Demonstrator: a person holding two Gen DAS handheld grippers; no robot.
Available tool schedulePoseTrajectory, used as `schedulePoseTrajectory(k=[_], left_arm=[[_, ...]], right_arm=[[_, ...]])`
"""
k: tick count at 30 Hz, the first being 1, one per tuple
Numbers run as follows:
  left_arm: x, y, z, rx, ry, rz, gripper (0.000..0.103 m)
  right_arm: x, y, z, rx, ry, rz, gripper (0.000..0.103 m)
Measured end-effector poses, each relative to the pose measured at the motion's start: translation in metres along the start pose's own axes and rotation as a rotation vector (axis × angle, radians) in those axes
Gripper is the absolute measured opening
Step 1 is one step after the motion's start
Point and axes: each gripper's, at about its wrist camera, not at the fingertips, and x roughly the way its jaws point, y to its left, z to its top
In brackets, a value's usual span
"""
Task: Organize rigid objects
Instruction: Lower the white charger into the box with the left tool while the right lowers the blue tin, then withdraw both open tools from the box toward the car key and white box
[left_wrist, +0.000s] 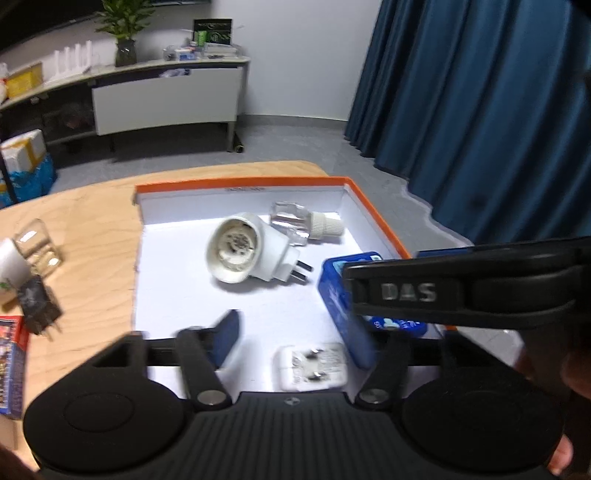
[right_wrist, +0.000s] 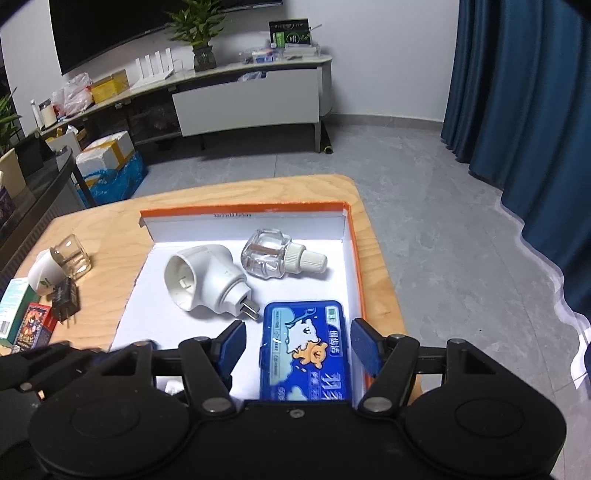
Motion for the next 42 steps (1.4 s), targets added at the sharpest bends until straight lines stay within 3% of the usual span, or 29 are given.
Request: schedulePoseTrajectory(k=[2, 7, 12, 14, 17, 26, 30, 42], left_arm=[[-0.006, 0.002, 0.001, -0.014, -0.001, -0.008, 0.089], [-0.036, 0.006, -0.001, -0.013, -0.041, 0.061, 0.103], [-0.068, 0.014, -0.009, -0.009, -0.08, 0.143, 0.103], [-0.078, 0.021, -0.013, -0.017, -0.074, 0.138, 0.103], [-0.092, 0.034, -0.02, -0.049, -0.075, 0.15, 0.103], [-0.117, 0.079, -0.045, -0.108, -0.021, 0.314, 0.103], [-0.127, 0.095, -0.054, -0.135, -0.003, 0.353, 0.103], [-0.139, 0.12, -0.075, -0.18, 0.012, 0.372, 0.103]], right_arm=[[-0.009, 0.002, 0.001, 0.011, -0.018, 0.007, 0.077], [-0.041, 0.007, 0.0, 0.028, -0.091, 0.003, 0.083], [-0.068, 0.017, -0.008, 0.036, -0.131, 0.006, 0.091], [-0.074, 0.024, -0.013, 0.031, -0.131, 0.013, 0.097], [-0.078, 0.037, -0.022, 0.018, -0.12, 0.038, 0.097], [-0.08, 0.088, -0.045, -0.051, -0.08, 0.13, 0.097], [-0.08, 0.108, -0.052, -0.073, -0.071, 0.17, 0.097], [-0.076, 0.138, -0.061, -0.128, -0.045, 0.202, 0.097]])
